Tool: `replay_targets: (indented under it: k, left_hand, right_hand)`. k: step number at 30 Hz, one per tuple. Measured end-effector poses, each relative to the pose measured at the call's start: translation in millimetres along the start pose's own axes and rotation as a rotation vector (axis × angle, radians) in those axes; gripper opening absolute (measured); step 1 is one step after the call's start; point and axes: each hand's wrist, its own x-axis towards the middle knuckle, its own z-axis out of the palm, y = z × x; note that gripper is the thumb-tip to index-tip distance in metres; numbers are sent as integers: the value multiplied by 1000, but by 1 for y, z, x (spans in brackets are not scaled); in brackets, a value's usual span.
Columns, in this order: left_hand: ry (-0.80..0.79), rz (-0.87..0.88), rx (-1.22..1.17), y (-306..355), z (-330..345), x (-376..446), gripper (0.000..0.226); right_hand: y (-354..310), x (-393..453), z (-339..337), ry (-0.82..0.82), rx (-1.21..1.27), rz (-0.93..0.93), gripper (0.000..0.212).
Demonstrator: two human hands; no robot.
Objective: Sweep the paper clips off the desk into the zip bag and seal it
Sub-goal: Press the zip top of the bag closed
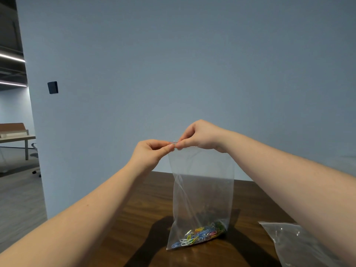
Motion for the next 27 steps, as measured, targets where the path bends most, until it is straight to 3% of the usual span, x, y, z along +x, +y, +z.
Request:
replay_targets:
  k: [17, 27]
  left_hand:
    - [30, -2, -21, -6, -1, 3, 7]
    - [154, -51, -36, -2, -5, 9, 6]
  right_hand:
    - [4, 5, 11, 45, -22, -44, 20]
    - [31, -9, -12, 44, -302, -76, 18]
